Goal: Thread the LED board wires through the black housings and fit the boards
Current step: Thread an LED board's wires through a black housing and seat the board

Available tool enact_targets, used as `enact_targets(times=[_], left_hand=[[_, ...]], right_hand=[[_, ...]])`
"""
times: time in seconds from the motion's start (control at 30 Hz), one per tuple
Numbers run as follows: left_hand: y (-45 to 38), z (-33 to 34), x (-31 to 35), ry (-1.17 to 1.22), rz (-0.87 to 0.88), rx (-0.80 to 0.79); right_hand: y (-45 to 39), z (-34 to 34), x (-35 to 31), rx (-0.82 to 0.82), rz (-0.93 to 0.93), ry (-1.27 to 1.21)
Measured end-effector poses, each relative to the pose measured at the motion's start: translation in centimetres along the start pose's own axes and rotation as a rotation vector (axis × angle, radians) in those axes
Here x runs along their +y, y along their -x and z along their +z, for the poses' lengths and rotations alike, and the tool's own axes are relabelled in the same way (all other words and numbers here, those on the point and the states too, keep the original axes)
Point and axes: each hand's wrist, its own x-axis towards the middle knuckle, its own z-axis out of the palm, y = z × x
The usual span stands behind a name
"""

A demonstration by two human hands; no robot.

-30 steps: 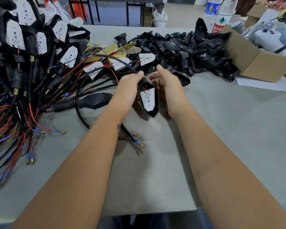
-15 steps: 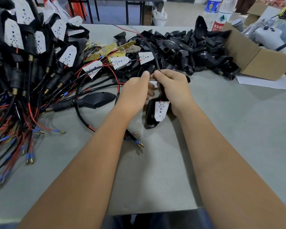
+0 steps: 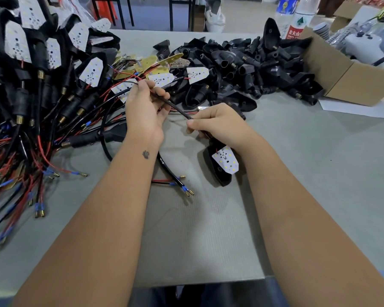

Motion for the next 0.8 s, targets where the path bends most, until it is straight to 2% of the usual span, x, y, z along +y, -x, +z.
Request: enact_targets(times=[0.17,0.3,0.5,0.63,0.8], left_hand=[[-0.4,0.4,-0.4,0.017,0.023,0.023],[-0.7,0.2,-0.7,-0.08,0.059,0.001],[-0.9,-0.1,-1.4,-0.415,0.126,-0.043],[-0.4,-0.1,-1.7,-0.587,0.153,-0.127],[0.0,0.1,-2.0,-0.687,0.148,-0.173]], right_hand=[[0.5,-0.7,-0.2,-0.143,0.0,-0.114],[0.4,-0.7,0.0,-0.153,0.01,-0.111],[-0.3,-0.5,0.3,0.08,0.002,-0.109],[-0.7,-0.5,1.1,0.34,-0.055,-0.082],[-0.8,-1.6,2.4,0.488,-0.021,0.277]])
